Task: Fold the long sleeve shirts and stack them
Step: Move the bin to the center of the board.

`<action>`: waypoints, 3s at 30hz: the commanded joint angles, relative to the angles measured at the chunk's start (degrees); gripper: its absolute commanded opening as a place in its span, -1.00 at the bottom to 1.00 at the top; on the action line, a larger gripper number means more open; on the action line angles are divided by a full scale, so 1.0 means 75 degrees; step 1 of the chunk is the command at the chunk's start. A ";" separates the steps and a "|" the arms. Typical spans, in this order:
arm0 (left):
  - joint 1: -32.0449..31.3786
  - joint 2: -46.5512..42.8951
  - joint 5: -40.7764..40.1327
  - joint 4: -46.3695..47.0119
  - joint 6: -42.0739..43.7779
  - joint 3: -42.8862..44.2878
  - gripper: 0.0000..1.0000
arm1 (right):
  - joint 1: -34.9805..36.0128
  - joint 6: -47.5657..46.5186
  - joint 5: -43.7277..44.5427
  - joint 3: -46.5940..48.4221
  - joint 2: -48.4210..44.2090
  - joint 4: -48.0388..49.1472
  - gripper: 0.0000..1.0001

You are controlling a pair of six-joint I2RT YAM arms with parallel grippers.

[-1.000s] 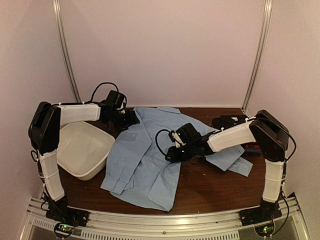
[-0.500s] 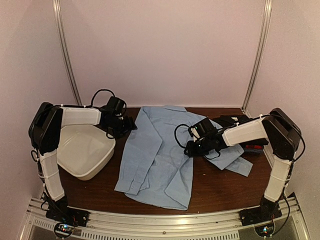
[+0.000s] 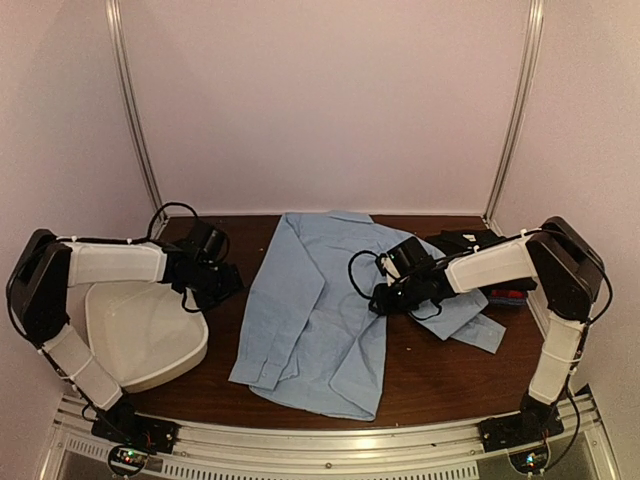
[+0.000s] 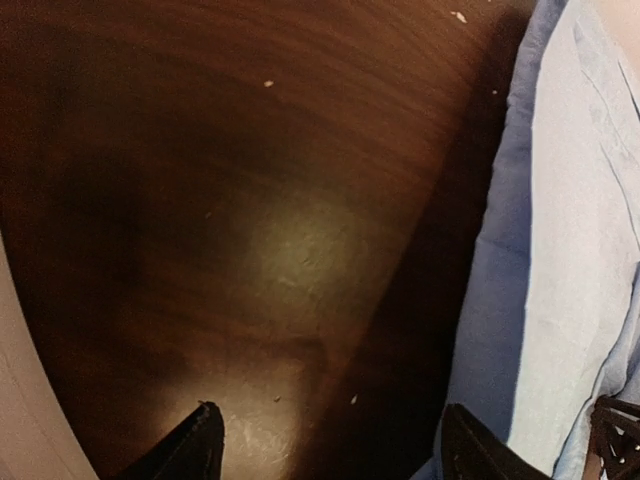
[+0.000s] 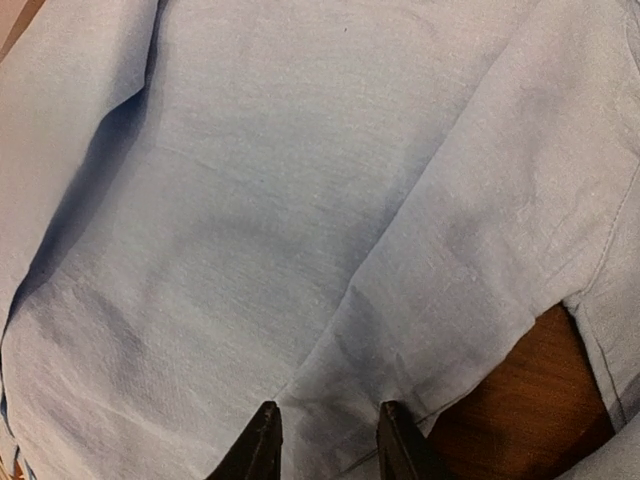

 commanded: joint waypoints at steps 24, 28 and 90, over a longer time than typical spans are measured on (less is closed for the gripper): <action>0.1712 -0.1050 -0.1870 -0.1529 0.1227 -0.1135 0.56 | -0.0016 -0.0278 -0.0125 0.0054 -0.0227 -0.0239 -0.29; 0.1809 -0.0404 -0.1746 -0.1311 0.1958 -0.0520 0.56 | -0.0020 -0.0290 -0.0059 0.0055 -0.0309 -0.0300 -0.29; 0.1552 0.1314 0.0910 -0.1069 0.3761 0.3581 0.95 | 0.0002 -0.0273 0.0085 0.0118 -0.0700 -0.0602 -0.27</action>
